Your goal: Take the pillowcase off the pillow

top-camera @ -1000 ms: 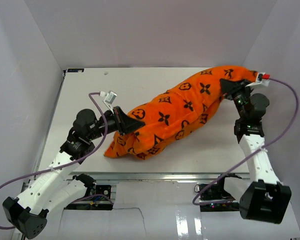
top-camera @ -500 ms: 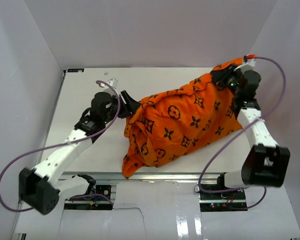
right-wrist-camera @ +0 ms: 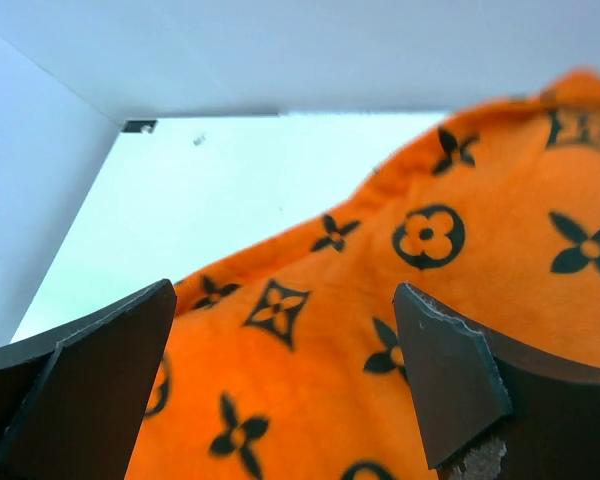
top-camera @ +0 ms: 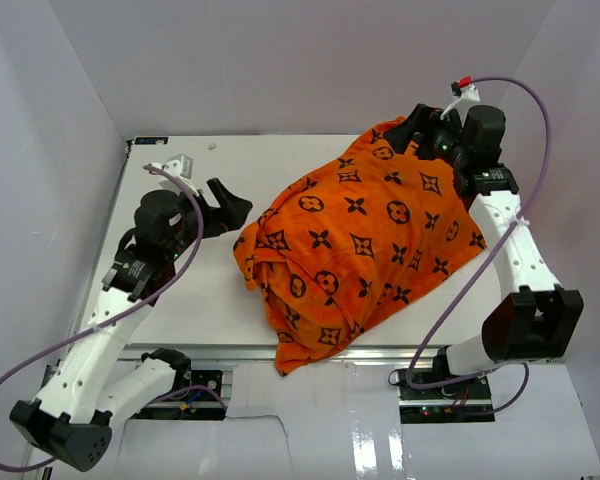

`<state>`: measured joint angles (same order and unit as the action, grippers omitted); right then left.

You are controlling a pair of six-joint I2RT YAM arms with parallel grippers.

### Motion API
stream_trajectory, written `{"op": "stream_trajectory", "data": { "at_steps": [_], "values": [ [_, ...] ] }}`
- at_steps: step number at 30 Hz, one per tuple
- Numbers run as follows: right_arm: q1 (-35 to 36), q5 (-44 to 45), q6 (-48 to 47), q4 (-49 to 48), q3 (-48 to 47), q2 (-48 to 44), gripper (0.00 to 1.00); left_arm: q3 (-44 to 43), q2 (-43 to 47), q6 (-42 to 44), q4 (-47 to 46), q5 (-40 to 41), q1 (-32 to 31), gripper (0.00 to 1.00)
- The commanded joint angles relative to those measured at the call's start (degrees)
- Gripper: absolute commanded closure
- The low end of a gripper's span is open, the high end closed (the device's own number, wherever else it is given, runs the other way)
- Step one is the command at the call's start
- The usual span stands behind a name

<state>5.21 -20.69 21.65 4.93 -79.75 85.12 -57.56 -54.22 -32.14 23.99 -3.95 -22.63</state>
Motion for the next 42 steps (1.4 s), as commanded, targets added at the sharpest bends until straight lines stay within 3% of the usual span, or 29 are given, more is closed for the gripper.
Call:
{"op": "stream_trajectory", "data": {
  "at_steps": [1, 3, 7, 10, 14, 19, 20, 21, 24, 25, 26, 28, 33, 38, 42],
  "values": [
    [1.8, -0.8, -4.2, 5.9, -2.6, -4.1, 0.04, -2.7, 3.2, 1.1, 8.4, 9.6, 0.1, 0.02],
    [3.8, -1.5, -5.6, 6.1, -0.1, -6.9, 0.03, -2.5, 4.3, 0.9, 9.1, 10.5, 0.1, 0.02],
    [9.0, -0.5, -7.0, 4.2, 6.9, -12.3, 0.01, 0.2, 5.3, 1.1, 8.9, 4.0, 0.1, 0.04],
    [13.9, 0.9, -7.9, 4.2, 10.2, -14.9, 0.00, 6.0, 5.0, 0.6, 6.7, 2.6, 0.1, 0.06],
    [20.3, 3.5, -7.9, 2.8, 18.2, -17.9, 0.00, 10.1, 1.6, -0.5, 3.2, 2.1, 0.1, 0.09],
    [23.4, 4.1, -6.5, -1.6, 25.8, -22.5, 0.00, 11.2, -2.3, 0.2, -3.2, 0.3, 0.1, 0.15],
    [23.8, 4.6, -6.5, -1.7, 26.8, -22.6, 0.00, 11.2, -3.1, 0.2, -5.6, -0.6, 0.1, 0.21],
    [23.8, 4.8, -6.5, -1.9, 27.3, -22.7, 0.00, 11.2, -5.0, 0.2, -6.5, -2.4, 0.1, 0.39],
    [24.1, 4.9, -6.3, -2.4, 29.0, -22.6, 0.00, 9.0, -8.4, 0.2, -7.6, -2.1, 0.1, 0.66],
    [24.1, 4.9, -6.3, -2.6, 29.5, -22.6, 0.00, 8.0, -11.0, 0.4, -7.1, -0.6, 0.1, 0.87],
    [24.1, 5.0, -6.4, -2.6, 29.8, -22.8, 0.00, 6.9, -12.1, 0.8, -5.0, 0.5, 0.1, 1.00],
    [24.1, 5.5, -6.9, -2.7, 30.9, -23.7, 0.00, 3.8, -14.7, 0.9, -2.9, 3.1, 0.3, 1.00],
    [24.1, 6.4, -7.8, -2.7, 31.3, -25.0, 0.00, -3.6, -16.4, 1.2, 3.8, 18.4, 1.4, 1.00],
    [24.1, 5.8, -8.0, -3.9, 32.1, -24.2, 0.00, -13.9, -18.5, 2.4, 3.8, 27.2, 2.8, 1.00],
    [24.1, 4.6, -8.1, -4.2, 32.1, -23.3, 0.00, -20.9, -25.6, 5.9, 0.8, 22.2, 6.9, 1.00]
  ]
}}
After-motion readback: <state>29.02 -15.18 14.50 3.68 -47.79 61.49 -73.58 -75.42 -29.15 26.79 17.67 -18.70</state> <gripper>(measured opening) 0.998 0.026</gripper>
